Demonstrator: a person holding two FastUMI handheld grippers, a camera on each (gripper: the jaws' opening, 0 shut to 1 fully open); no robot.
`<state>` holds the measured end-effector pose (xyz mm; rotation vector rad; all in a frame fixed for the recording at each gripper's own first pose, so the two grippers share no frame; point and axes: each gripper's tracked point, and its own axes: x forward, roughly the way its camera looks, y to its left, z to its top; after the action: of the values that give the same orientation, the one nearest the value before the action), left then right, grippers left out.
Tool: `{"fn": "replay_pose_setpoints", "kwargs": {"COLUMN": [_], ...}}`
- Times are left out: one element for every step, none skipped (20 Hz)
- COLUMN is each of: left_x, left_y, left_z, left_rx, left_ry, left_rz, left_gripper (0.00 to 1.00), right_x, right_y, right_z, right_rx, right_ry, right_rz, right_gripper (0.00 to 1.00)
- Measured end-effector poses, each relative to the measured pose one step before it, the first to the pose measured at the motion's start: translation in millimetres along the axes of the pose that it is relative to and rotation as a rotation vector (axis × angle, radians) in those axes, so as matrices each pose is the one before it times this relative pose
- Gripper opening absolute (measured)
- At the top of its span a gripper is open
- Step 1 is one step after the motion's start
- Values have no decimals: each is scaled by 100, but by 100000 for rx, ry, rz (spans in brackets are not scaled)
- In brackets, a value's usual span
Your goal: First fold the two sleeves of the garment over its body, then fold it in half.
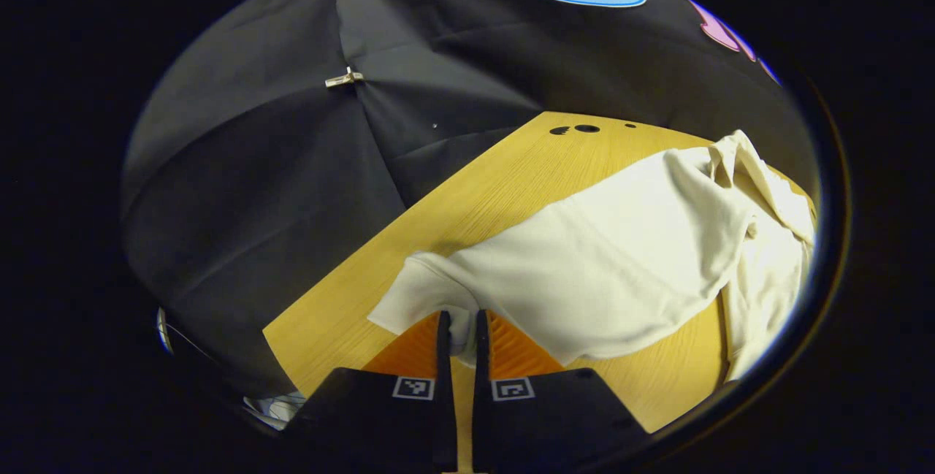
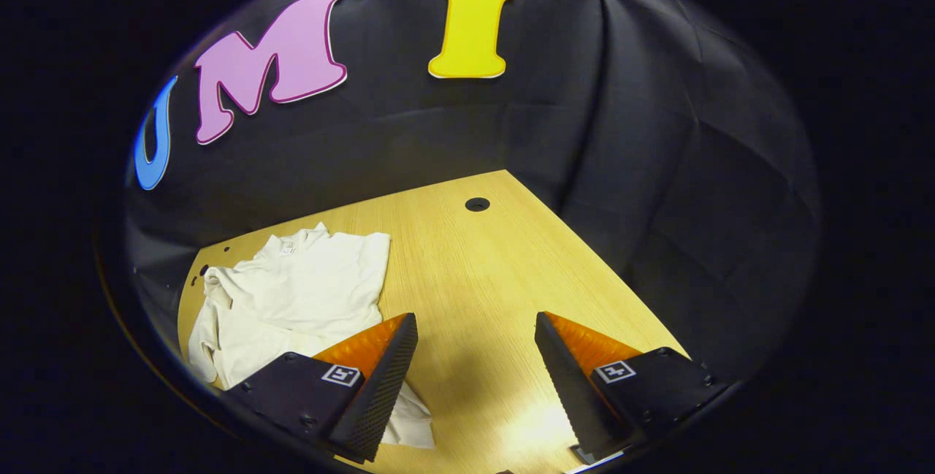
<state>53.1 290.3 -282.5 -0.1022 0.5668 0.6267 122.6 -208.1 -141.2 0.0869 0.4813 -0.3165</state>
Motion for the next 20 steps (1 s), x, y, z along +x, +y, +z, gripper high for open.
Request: {"fn": "replay_pose_setpoints", "kwargs": {"left_x": [-13,127,-57,-131,-16,-70,-123,-162,-22,-65,-44,-34,-1,64,349,291,481,540,555,743], "left_y": [-114,-197,-336,-215,114,120,-27,-146,-112,-343,-520,-980,-1710,-1299,-2113,-1609,-1782,-2265,-2306,-2438], "left_z": [62,-15,257,222,315,288,682,770,1048,1313,1562,1589,2248,1884,2358,1778,1891,2047,1950,1805], "left_rx": [-1509,-1513,-2706,-2824,-2145,-1451,-1177,-853,45,437,319,46,982,1209,1636,1450,866,782,1306,2085], "left_ry": [2085,1685,1263,1115,562,24,-741,-852,-1237,-1874,-2132,-2030,-2981,-2838,-3476,-2572,-2759,-3204,-2942,-3067], "left_rz": [-561,-1743,-2826,-1856,-323,77,-309,-273,-232,-421,-805,-1696,-2822,-1569,-2532,-1619,-2223,-2453,-2629,-2825], "left_gripper": [9,8,7,7,7,6,7,7,6,7,7,7,7,6,6,6,6,6,6,6], "right_x": [-50,-232,-150,-117,-57,-59,-121,-15,32,-12,56,77,37,42,91,94,152,127,36,161], "right_y": [-175,-187,-60,-75,8,35,9,39,17,15,-98,-58,-55,-114,-175,-163,-311,-281,-405,-596], "right_z": [-181,-145,-154,-132,-141,-214,-101,-19,-39,-117,-177,-169,-318,-282,-432,-397,-416,-342,-340,-259], "right_rx": [287,227,262,105,-172,-330,-313,-123,-204,-393,-304,36,356,396,761,748,1040,1244,1586,1436], "right_ry": [123,12,-18,160,220,237,13,-217,-309,-56,214,220,338,290,488,641,801,534,421,61], "right_rz": [-193,-8,98,302,261,258,372,468,459,450,339,482,527,397,510,290,-9,-219,-455,-1019], "right_gripper": [99,99,99,99,99,99,99,99,99,99,99,99,99,99,99,99,99,99,99,99]}}
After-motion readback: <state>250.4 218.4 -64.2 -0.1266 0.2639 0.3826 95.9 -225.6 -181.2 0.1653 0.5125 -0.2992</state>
